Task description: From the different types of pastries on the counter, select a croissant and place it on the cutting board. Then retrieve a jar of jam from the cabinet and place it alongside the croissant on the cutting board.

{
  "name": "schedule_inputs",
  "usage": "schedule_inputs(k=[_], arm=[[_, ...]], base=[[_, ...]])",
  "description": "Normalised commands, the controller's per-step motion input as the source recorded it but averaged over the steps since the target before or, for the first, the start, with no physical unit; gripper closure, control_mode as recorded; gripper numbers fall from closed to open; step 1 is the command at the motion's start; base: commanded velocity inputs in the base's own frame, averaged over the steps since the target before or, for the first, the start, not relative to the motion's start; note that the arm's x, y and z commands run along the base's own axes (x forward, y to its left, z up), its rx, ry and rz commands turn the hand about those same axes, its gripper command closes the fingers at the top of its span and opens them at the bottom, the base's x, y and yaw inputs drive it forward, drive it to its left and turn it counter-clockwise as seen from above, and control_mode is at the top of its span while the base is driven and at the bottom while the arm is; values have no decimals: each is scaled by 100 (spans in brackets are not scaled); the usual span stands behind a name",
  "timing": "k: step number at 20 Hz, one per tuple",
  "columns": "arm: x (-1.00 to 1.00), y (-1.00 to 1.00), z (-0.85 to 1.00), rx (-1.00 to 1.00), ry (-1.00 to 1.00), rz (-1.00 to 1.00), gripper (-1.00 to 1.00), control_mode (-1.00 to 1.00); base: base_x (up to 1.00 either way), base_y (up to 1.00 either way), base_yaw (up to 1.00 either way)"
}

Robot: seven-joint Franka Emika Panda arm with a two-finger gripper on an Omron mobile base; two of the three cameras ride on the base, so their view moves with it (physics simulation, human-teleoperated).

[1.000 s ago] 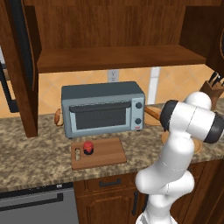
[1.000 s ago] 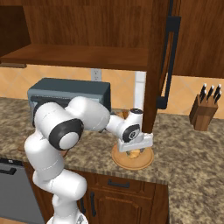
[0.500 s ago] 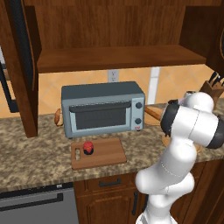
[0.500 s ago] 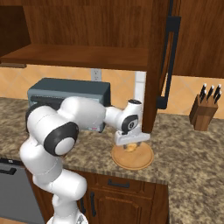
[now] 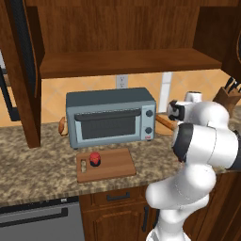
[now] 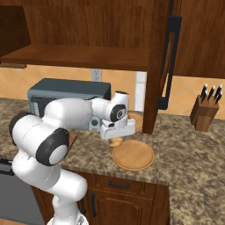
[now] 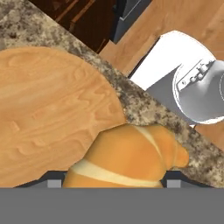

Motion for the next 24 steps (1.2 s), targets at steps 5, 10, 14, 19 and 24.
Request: schedule_inputs(k=[5, 10, 14, 19, 24], arm=[[-45, 91, 2, 0, 0, 0, 100, -100], [-10, 100, 0, -3, -1, 0, 100, -100], [23, 100, 0, -8, -1, 1, 100, -100], [21, 99, 0, -7, 0, 1, 100, -100], [52, 93, 0, 0, 0, 2, 100, -100]], base=[[0, 0, 0], [0, 0, 0], [0, 0, 0], [0, 0, 0], [0, 0, 0]])
